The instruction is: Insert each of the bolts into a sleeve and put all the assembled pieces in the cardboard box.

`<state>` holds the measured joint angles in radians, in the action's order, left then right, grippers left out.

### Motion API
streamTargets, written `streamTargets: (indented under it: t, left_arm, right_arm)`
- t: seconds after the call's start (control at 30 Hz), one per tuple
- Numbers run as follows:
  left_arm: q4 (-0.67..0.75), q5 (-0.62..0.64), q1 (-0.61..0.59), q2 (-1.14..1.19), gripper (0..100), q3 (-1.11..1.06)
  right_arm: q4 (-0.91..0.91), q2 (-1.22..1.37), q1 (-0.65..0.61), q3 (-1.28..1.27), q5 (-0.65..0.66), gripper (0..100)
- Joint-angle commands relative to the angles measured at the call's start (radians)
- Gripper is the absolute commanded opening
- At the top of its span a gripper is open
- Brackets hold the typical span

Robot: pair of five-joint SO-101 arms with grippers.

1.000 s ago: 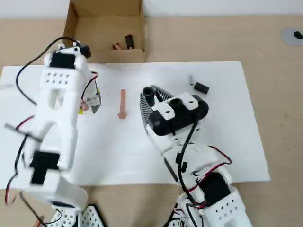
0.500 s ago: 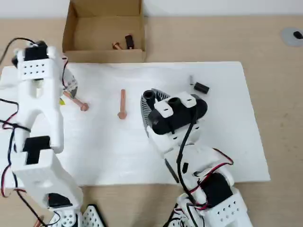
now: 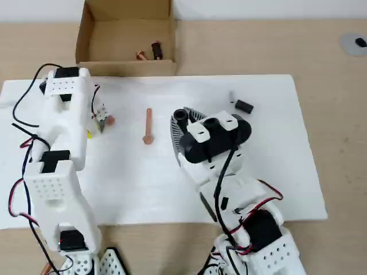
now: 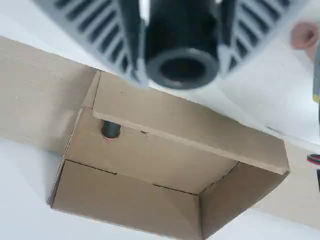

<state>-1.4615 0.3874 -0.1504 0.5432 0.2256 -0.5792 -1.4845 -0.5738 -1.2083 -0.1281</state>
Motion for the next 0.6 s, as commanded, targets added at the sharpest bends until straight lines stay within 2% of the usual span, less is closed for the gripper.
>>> streamTargets:
  t: [0.0, 0.23, 0.3, 0.4, 0.57]
  left_arm:
    - [0.011, 0.003, 0.005, 0.048, 10, 0.006]
    - [-0.037, 0.003, 0.008, 0.053, 10, 0.046]
    - [-0.100, 0.000, 0.015, 0.010, 10, 0.130]
    - [-0.170, -0.075, 0.043, -0.070, 11, 0.304]
    - [-0.190, -0.133, 0.068, -0.107, 11, 0.482]
  right_arm:
    - [-0.012, -0.027, 0.021, 0.068, -0.011, 0.9]
    - [-0.012, -0.027, 0.021, 0.077, -0.011, 0.9]
    - [-0.012, -0.025, 0.021, 0.077, -0.011, 0.9]
    - [-0.012, -0.025, 0.021, 0.077, -0.011, 0.9]
    - [-0.012, -0.025, 0.021, 0.077, -0.011, 0.9]
